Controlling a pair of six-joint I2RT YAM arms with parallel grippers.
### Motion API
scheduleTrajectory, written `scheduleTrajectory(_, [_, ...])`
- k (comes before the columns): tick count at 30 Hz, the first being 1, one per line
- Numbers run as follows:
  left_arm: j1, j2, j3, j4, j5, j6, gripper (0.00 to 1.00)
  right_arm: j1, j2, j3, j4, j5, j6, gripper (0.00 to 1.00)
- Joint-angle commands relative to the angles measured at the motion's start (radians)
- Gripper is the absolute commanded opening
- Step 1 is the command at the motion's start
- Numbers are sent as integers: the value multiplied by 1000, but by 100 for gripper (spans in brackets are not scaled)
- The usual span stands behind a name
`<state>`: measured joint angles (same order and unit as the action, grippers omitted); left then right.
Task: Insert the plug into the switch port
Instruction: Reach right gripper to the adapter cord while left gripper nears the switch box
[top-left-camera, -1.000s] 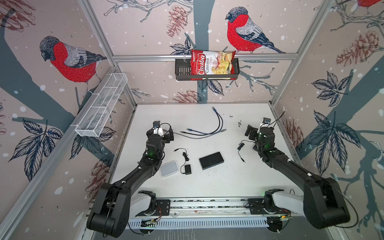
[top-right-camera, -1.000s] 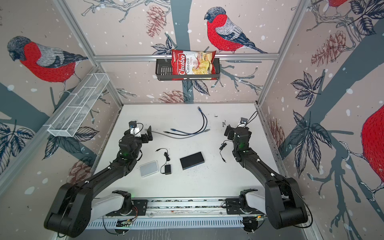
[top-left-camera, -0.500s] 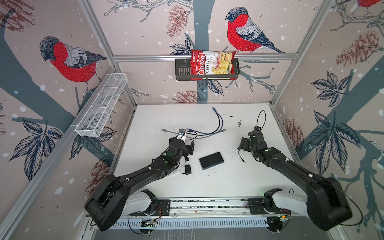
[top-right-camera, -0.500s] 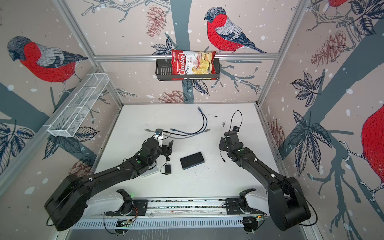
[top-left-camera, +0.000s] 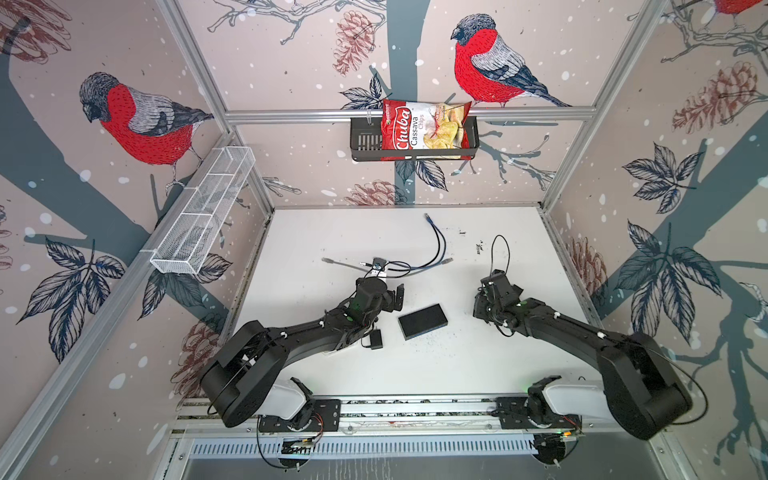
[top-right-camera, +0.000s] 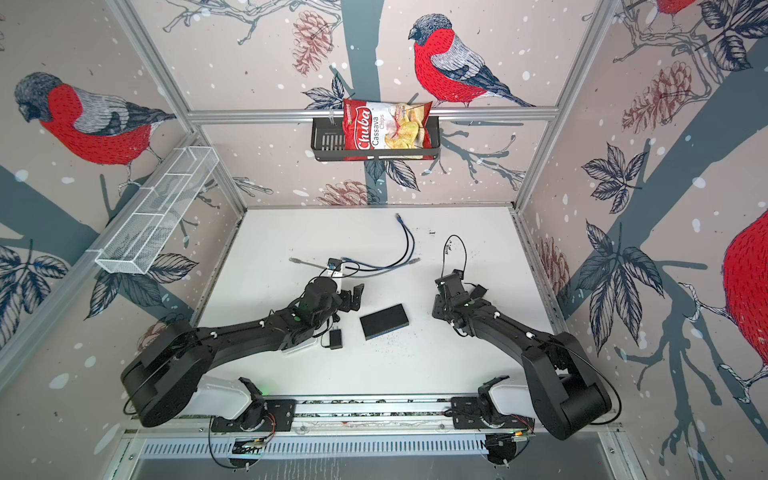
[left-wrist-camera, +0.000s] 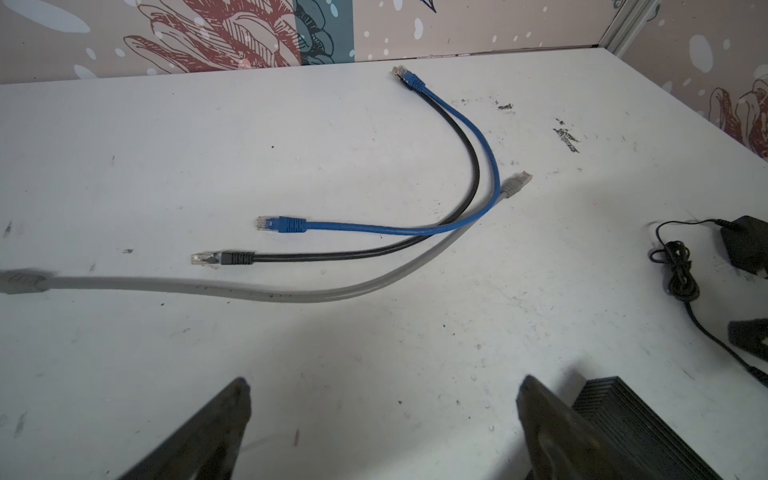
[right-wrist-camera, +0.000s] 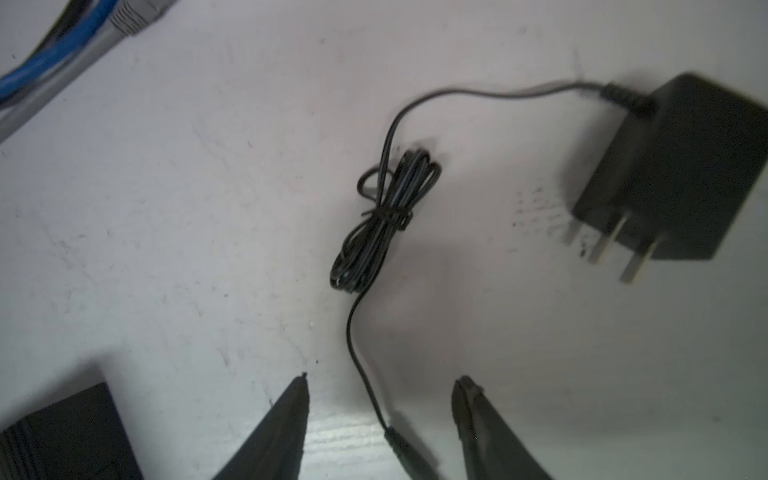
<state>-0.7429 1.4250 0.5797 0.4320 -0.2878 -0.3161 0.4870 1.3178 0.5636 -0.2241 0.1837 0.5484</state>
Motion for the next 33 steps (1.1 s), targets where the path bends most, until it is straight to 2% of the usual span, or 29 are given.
scheduleTrajectory(1, [-1, 21, -1, 114, 48, -33, 98, 17, 14, 10, -40, 5, 11, 52])
scheduleTrajectory(3, [0, 29, -4, 142, 68, -41, 98, 29, 18, 12, -57, 16, 14, 46])
scheduleTrajectory(9, [-1, 34, -16, 210, 108, -36, 98, 37, 18, -1, -72, 33, 28, 44])
scheduleTrajectory(13, [-1, 25, -23, 231, 95, -37, 98, 36, 23, -5, -72, 33, 37, 42])
scheduleTrajectory(23, [-1, 6, -65, 307, 139, -14, 99, 41, 49, -5, -46, -13, 42, 22])
scheduleTrajectory(28, [-1, 4, -83, 342, 150, -23, 99, 44, 66, 12, -15, -51, 47, 4])
scheduleTrajectory(33, [-3, -22, -181, 549, 243, 24, 99, 44, 69, 30, 50, -101, 58, 3])
